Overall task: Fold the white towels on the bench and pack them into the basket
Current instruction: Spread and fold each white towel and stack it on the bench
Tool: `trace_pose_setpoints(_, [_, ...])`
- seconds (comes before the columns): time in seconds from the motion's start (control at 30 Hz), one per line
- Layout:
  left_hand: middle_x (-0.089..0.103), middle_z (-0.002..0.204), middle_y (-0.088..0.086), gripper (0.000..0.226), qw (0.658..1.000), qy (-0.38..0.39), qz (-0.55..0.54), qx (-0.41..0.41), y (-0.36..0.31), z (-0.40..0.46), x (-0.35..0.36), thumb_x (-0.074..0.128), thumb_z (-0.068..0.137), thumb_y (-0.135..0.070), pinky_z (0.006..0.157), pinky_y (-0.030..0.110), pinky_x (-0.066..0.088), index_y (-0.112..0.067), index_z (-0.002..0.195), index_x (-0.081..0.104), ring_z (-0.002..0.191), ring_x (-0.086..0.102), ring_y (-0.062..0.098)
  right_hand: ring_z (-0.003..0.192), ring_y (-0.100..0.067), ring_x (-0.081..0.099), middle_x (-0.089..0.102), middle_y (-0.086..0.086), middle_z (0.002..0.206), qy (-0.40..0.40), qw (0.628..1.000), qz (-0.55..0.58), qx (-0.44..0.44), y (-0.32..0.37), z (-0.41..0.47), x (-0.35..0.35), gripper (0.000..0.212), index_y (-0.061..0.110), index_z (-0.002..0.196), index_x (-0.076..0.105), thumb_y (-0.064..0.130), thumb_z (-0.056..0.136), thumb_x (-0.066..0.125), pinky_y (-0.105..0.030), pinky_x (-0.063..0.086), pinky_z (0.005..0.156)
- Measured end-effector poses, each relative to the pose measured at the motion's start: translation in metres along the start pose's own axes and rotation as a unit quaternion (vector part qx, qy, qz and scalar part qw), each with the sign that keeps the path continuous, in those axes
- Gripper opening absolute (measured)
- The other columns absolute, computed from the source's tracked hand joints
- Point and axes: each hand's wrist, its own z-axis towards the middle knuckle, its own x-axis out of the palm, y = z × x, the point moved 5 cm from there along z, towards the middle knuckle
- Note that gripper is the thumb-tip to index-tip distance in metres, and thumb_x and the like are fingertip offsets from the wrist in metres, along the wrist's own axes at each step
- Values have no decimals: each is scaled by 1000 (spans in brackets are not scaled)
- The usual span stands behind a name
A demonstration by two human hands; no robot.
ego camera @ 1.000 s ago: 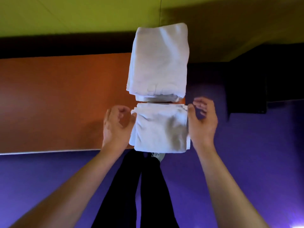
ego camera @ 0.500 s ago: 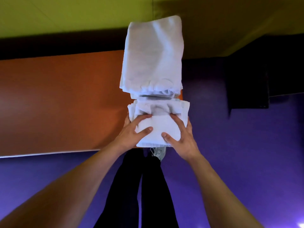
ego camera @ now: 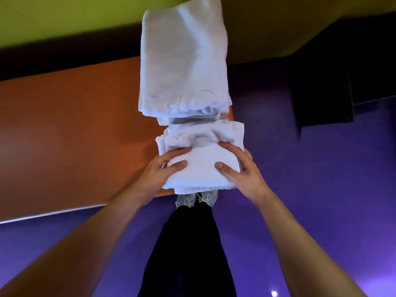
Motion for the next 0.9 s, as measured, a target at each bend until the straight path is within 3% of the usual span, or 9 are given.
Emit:
trace_pose_setpoints(0.07, [60, 139, -6, 32, 1000, -22, 11, 2, 2, 0, 2, 71, 91, -19, 111, 35, 45, -32, 119, 74, 127, 55, 6, 134, 11, 42, 39, 12, 149, -35, 999, 28, -6, -5, -6, 0, 46, 44, 127, 66, 23, 88, 79, -12, 40, 109])
trace_pose_setpoints(0.2, [45, 139, 1, 32, 995, -22, 91, 18, 10, 0, 14, 74, 87, -32, 101, 7, 41, -44, 117, 73, 124, 46, -6, 133, 0, 49, 46, 13, 145, -99, 993, 54, 24, -30, -22, -10, 41, 50, 122, 68, 30, 87, 79, -37, 45, 114])
trace_pose_setpoints(0.3, [45, 140, 0, 33, 991, 0, 132, 39, 15, 0, 31, 74, 87, -36, 100, 4, 36, -47, 119, 71, 130, 41, -2, 136, -7, 49, 48, 14, 148, -100, 992, 65, 34, -40, -32, -22, 48, 48, 127, 66, 41, 82, 80, -48, 45, 112])
trace_pose_setpoints(0.37, [48, 140, -1, 34, 989, 8, 139, 42, 16, 0, 40, 76, 87, -36, 98, 2, 36, -47, 119, 71, 130, 41, -1, 134, -10, 53, 55, 13, 145, -96, 991, 89, 38, -43, -36, -27, 48, 44, 127, 67, 39, 82, 80, -47, 45, 113])
trace_pose_setpoints(0.4, [50, 139, 0, 35, 990, 4, 136, 45, 16, 2, 43, 77, 85, -38, 100, 4, 38, -45, 118, 71, 129, 43, 0, 132, -11, 55, 60, 13, 141, -95, 989, 106, 37, -43, -37, -30, 45, 42, 126, 68, 33, 84, 80, -45, 46, 112])
trace_pose_setpoints(0.5, [54, 138, 0, 41, 990, -12, 131, 45, 17, 3, 54, 76, 75, -47, 112, 29, 43, -44, 115, 73, 129, 48, 5, 128, -8, 59, 65, 17, 134, -94, 985, 140, 47, -45, -42, -38, 41, 39, 124, 70, 21, 88, 78, -33, 51, 104])
trace_pose_setpoints(0.6, [47, 138, -2, 35, 987, -31, 153, 26, 17, -1, 61, 78, 79, -43, 115, 37, 40, -47, 113, 73, 129, 44, 3, 118, 2, 63, 68, 22, 127, -90, 981, 164, 50, -44, -48, -42, 41, 35, 125, 71, 16, 89, 76, -17, 52, 90])
trace_pose_setpoints(0.77, [46, 141, -4, 40, 993, -34, 114, 18, 20, -3, 71, 75, 75, -50, 113, 39, 43, -43, 115, 74, 133, 45, 9, 127, -10, 59, 65, 20, 133, -77, 984, 153, 55, -54, -40, -52, 40, 41, 123, 70, 25, 87, 78, -44, 46, 112])
trace_pose_setpoints(0.9, [51, 146, -4, 42, 998, -36, 48, 26, 29, -2, 80, 76, 79, -42, 111, 39, 44, -32, 120, 74, 136, 48, 12, 126, -9, 60, 65, 18, 134, -29, 989, 139, 51, -58, -28, -65, 42, 44, 125, 68, 26, 88, 77, -45, 47, 111])
